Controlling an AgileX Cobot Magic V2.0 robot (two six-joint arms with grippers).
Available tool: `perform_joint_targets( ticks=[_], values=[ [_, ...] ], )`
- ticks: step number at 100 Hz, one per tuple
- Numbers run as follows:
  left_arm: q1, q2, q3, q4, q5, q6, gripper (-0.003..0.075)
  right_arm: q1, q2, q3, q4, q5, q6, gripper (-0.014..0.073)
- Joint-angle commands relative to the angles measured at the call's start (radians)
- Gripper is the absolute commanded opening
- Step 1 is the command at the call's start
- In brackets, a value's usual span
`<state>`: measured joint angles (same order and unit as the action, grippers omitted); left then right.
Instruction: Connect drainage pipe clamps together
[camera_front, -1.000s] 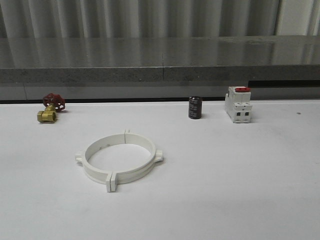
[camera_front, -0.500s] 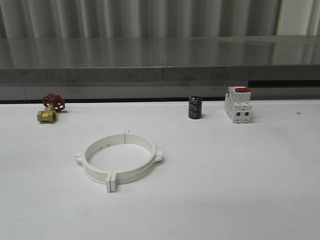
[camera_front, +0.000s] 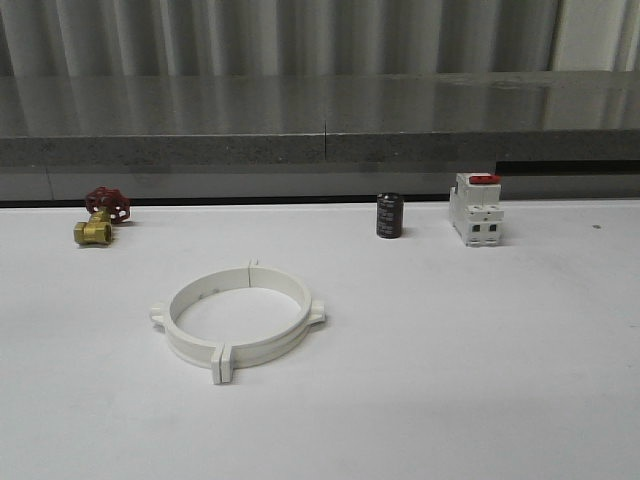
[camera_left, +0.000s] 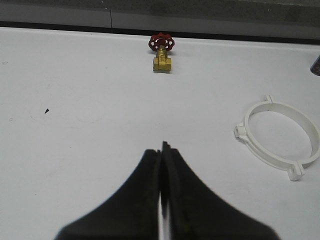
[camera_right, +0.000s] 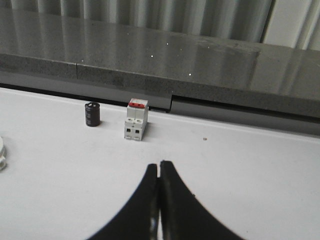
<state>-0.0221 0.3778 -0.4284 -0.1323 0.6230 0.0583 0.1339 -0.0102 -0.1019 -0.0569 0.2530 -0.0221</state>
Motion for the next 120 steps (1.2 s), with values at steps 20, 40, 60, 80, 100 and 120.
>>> perform_joint_targets(
  ticks=[20,40,60,80,100,120],
  values=[
    [0.003,0.005,-0.026,-0.017,-0.069,0.001,-0.0021,-0.100,-0.019,0.052,0.010,-0.151,0.056,-0.0068],
    [0.003,0.005,-0.026,-0.017,-0.069,0.001,-0.0021,-0.127,-0.019,0.114,0.010,-0.280,0.081,-0.0068],
    [0.003,0.005,-0.026,-0.017,-0.069,0.001,-0.0021,-0.127,-0.019,0.112,0.010,-0.285,0.081,-0.0068],
    [0.003,0.005,-0.026,-0.017,-0.069,0.001,-0.0021,-0.127,-0.019,0.112,0.010,-0.284,0.081,-0.0068],
    [0.003,0.005,-0.026,-0.017,-0.069,0.001,-0.0021,-0.127,-0.019,0.112,0.010,-0.284,0.081,-0.0068],
    [0.003,0.005,-0.026,-0.017,-0.069,0.001,-0.0021,-0.127,-0.019,0.112,0.010,-0.284,0.081,-0.0068]
  ],
)
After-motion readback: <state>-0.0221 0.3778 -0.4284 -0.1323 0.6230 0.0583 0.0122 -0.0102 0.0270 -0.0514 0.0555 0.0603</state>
